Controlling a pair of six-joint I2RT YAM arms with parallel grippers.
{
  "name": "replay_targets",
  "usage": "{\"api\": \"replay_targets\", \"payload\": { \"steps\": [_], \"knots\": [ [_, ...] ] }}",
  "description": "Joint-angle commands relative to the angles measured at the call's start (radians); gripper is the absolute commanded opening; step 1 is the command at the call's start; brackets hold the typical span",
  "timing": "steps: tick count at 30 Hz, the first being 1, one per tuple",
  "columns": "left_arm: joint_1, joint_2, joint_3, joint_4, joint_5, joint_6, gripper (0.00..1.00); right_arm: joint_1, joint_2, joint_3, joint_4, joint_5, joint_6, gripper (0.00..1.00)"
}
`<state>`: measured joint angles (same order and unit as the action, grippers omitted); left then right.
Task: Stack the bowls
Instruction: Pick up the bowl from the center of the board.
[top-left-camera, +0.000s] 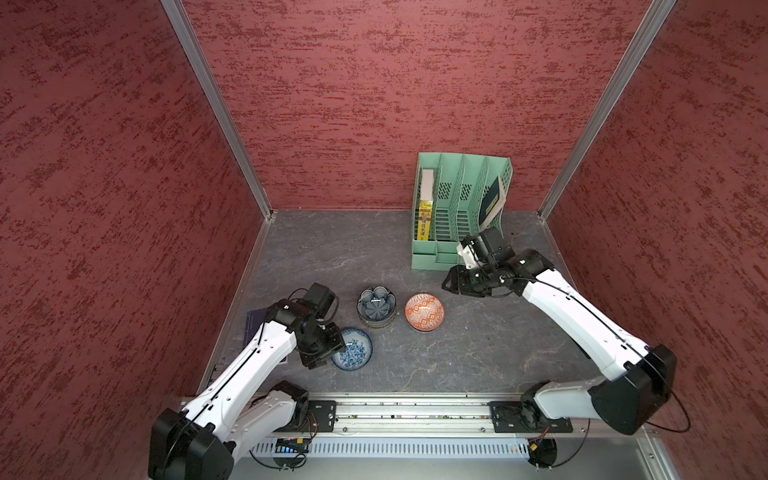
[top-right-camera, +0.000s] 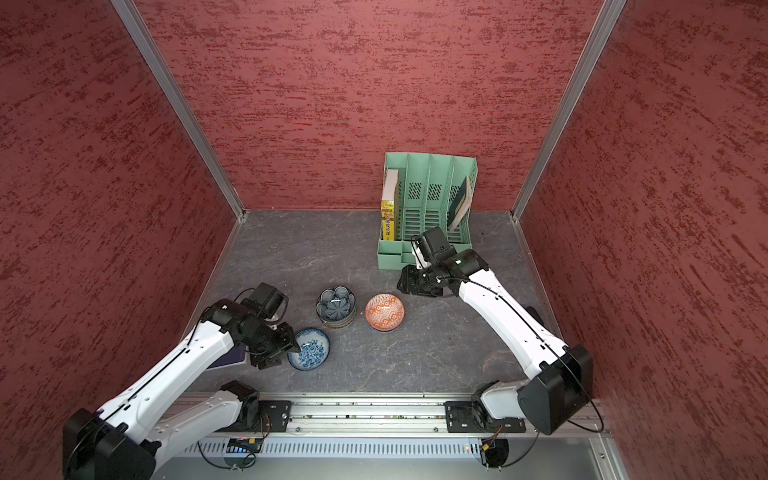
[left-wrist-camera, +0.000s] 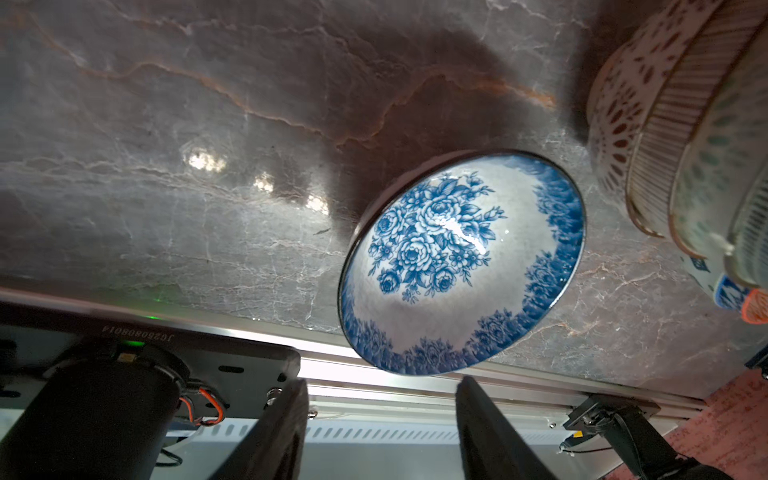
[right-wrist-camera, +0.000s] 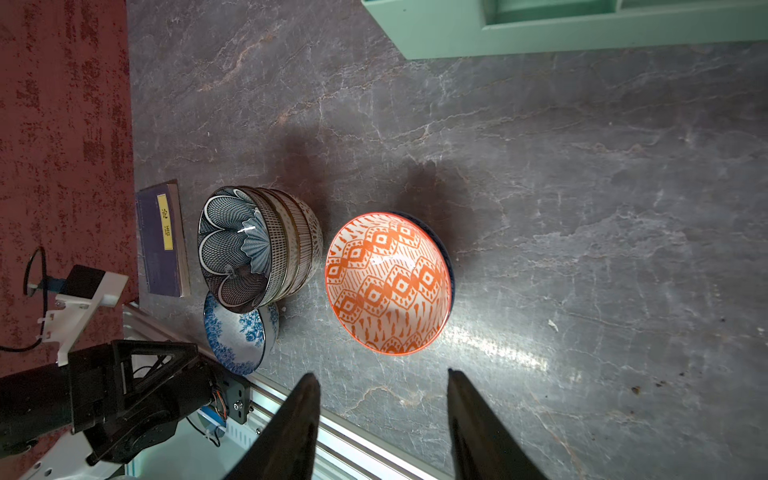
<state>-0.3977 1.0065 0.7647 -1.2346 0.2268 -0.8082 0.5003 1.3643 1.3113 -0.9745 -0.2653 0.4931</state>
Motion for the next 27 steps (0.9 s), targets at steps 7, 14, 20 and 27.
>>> {"api": "replay_targets", "payload": {
  "steps": [7,14,20,27],
  "knots": [
    [-0.047,0.057,-0.032,0.057,-0.051,-0.075,0.42,-0.007,-0.031,-0.037,-0.003,-0.002,-0.033,0.51],
    [-0.053,0.073,-0.06,0.097,-0.059,-0.08,0.34,-0.008,-0.032,-0.043,-0.004,-0.003,-0.035,0.51],
    [-0.053,0.086,-0.088,0.134,-0.049,-0.082,0.3,-0.006,-0.033,-0.052,-0.001,0.001,-0.033,0.49],
    [-0.053,0.073,-0.095,0.136,-0.06,-0.083,0.23,-0.007,-0.032,-0.062,0.0,-0.001,-0.033,0.48]
  ]
}}
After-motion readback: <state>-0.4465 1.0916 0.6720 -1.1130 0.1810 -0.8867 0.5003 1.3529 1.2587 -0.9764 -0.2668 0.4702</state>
